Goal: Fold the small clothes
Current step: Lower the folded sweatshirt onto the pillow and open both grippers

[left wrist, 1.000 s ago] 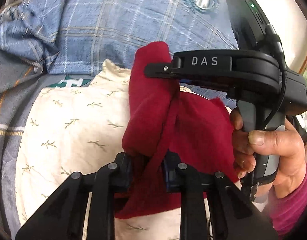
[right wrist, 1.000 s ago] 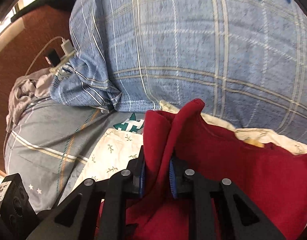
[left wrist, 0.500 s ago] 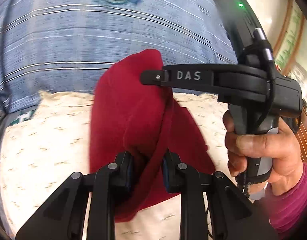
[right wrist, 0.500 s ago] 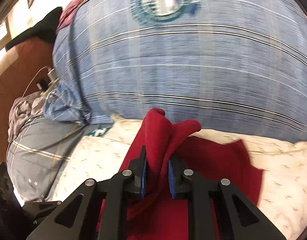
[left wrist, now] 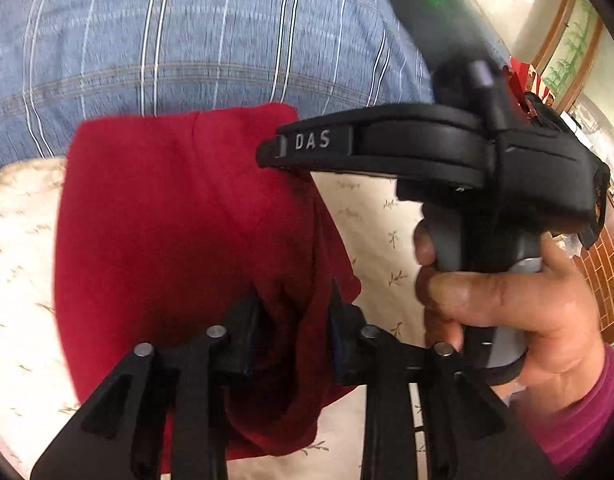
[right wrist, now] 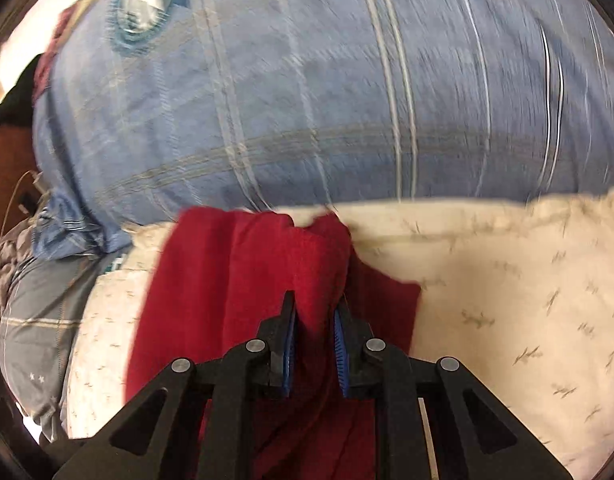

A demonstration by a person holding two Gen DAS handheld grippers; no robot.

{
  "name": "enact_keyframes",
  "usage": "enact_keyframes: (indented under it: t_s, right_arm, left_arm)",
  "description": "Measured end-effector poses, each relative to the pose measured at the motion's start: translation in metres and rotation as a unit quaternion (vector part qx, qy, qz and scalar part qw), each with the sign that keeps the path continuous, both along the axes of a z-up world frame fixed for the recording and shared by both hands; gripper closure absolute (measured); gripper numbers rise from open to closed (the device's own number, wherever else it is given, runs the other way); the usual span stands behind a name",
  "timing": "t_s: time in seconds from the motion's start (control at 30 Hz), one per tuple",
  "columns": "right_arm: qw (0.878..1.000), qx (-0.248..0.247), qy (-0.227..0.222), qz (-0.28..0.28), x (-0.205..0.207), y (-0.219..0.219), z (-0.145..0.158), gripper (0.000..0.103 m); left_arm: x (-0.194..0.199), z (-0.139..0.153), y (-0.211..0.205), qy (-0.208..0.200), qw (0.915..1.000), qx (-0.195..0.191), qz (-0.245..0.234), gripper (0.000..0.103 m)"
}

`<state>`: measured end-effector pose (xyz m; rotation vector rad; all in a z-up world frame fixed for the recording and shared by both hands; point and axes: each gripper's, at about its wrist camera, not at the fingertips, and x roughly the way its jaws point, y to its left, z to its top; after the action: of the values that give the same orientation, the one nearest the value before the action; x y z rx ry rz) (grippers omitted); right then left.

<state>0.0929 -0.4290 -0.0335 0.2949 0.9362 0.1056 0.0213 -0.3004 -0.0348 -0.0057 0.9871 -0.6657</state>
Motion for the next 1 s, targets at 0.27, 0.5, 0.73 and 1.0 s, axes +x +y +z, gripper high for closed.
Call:
enact_keyframes:
  t_s: [0.27,0.5,0.73,1.0]
  right_arm:
    - [0.994,0.105,-0.011,-0.033,-0.035,-0.030,0.007,0.047]
    - [0.993,0.121,0.004,0.010,-0.080,0.004,0.017,0.034]
    - [0.996,0.083,0.017,-0.001,-0.077,0.026,0.001,0.076]
    - [0.999,0.026,0.012,-0.018,-0.102,0.010,-0.003,0.073]
  left_arm:
    - [-0.029,0.042,0.063,-0.048,0.9987,-0.015,-0.003,0.044]
    - [-0.013,0.027,0.110,-0.058,0.9955,0.027,0.070,0.044]
    - [-0.021,0.008,0.110,-0.038,0.9953,0.043,0.078,0.044]
    - [-0.025,-0.017,0.103,-0.016,0.9951,0.062,0.075,0.044]
